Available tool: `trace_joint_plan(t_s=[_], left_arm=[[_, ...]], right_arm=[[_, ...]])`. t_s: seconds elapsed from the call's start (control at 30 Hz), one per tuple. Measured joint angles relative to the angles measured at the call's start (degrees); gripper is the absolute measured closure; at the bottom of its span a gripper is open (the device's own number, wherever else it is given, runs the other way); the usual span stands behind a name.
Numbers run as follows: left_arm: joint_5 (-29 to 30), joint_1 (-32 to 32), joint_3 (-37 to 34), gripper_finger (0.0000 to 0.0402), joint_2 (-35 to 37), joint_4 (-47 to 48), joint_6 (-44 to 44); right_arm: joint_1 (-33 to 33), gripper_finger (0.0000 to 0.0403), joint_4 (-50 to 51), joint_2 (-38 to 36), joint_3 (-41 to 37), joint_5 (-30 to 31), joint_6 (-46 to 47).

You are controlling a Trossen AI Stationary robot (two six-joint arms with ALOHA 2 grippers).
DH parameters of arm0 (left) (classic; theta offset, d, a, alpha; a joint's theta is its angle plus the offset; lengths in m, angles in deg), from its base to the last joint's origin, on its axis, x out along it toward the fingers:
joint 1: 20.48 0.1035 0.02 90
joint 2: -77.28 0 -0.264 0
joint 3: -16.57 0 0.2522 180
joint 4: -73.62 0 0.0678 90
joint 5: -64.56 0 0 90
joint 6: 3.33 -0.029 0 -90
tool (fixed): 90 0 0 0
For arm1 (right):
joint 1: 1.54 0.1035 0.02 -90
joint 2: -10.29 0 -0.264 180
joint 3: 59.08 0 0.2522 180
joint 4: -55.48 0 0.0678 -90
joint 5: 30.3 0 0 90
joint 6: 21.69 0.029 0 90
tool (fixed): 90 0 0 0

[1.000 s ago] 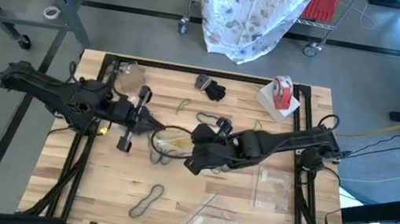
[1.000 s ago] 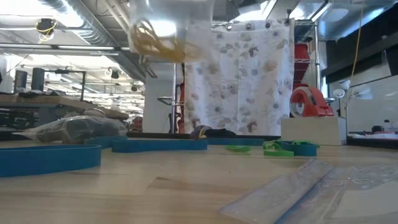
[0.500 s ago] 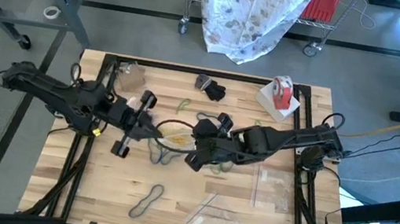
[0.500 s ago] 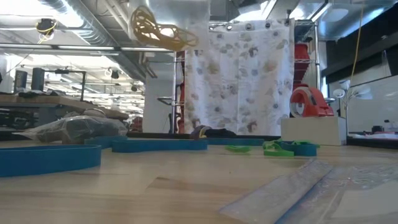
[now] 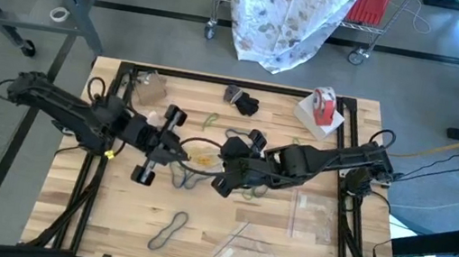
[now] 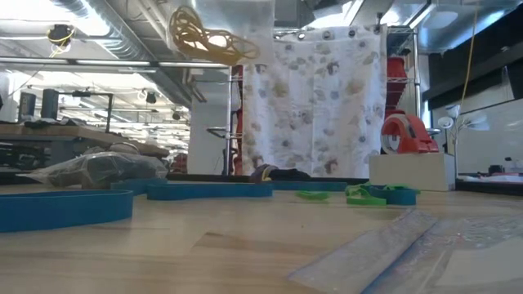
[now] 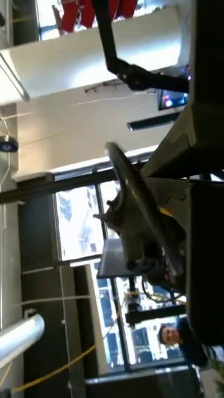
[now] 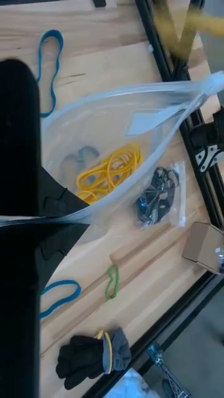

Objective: Sort rubber bands
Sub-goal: Put the yellow rubber band into the transparent zip bag

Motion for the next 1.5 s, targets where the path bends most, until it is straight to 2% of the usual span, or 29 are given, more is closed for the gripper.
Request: trace_joint_plan(t_s=[0.2, 0.6, 0.77, 1.0, 1.27, 1.37, 1.5], left_arm=[[0.16, 0.56, 0.00, 0.0402, -1.37, -0.04, 0.10], [1.88, 3.37, 0.00, 0.0402, -5.20, 2.99, -7.54], [2.04, 4.00, 0.00, 0.0401, -5.25, 4.03, -7.39], [1.18, 1.39, 0.00, 0.0402, -5.25, 12.88, -3.20], [1.05, -3.04, 0.00, 0.0401, -5.01, 13.47, -2.41], [3.95, -3.34, 0.00, 0.0402, -4.88, 15.65, -1.82], [12.67, -3.30, -0.02, 0.0402, -4.00, 17.19, 1.69]], right_arm=[[0.00, 0.0403, 0.00, 0.02, 0.00, -0.02, -0.41], [0.07, 0.0403, 0.00, 0.07, 0.00, -0.22, -0.41], [0.07, 0.0403, 0.07, 0.07, 0.00, -0.53, -0.61], [0.07, 0.0403, 0.18, 0.09, 0.00, -0.52, -1.11], [0.07, 0.0403, 0.28, 0.09, 0.00, -0.52, -1.74], [0.08, 0.0403, 0.34, 0.09, 0.00, -0.58, -1.74], [0.07, 0.0403, 0.37, 0.09, 0.00, -1.13, -1.74]])
